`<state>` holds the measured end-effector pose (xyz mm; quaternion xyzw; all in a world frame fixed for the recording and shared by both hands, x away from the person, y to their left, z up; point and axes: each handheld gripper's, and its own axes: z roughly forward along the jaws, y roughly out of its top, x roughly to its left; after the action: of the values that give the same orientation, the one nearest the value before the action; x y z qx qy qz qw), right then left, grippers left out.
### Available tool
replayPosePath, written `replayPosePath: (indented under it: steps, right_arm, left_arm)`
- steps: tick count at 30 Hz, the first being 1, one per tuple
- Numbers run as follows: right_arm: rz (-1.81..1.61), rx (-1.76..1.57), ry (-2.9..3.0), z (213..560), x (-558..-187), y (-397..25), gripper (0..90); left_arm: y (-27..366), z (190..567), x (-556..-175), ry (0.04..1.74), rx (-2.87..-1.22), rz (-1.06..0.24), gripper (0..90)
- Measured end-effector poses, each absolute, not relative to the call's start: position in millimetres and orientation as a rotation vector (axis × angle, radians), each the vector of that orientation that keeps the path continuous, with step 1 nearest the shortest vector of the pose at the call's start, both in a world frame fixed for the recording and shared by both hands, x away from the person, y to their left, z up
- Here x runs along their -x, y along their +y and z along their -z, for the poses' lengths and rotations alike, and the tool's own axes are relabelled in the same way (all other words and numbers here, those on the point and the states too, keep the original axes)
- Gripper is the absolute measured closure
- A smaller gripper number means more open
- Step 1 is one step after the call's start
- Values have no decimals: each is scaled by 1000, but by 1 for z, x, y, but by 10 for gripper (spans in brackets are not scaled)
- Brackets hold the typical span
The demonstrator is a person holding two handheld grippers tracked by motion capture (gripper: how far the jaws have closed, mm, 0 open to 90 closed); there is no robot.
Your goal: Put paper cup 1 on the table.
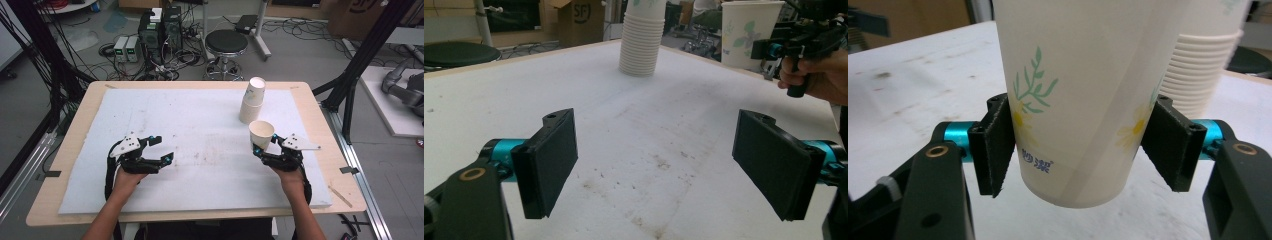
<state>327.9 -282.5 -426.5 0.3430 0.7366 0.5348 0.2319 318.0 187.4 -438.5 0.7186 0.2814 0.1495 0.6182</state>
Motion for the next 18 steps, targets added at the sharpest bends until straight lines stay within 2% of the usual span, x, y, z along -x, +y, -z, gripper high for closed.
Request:
replayPosePath:
  steps: [18]
  right_arm:
    - [-1280, -1229, 2014, 446, -347, -299, 343]
  left_arm:
    - [183, 442, -318, 648, -1685, -326, 188]
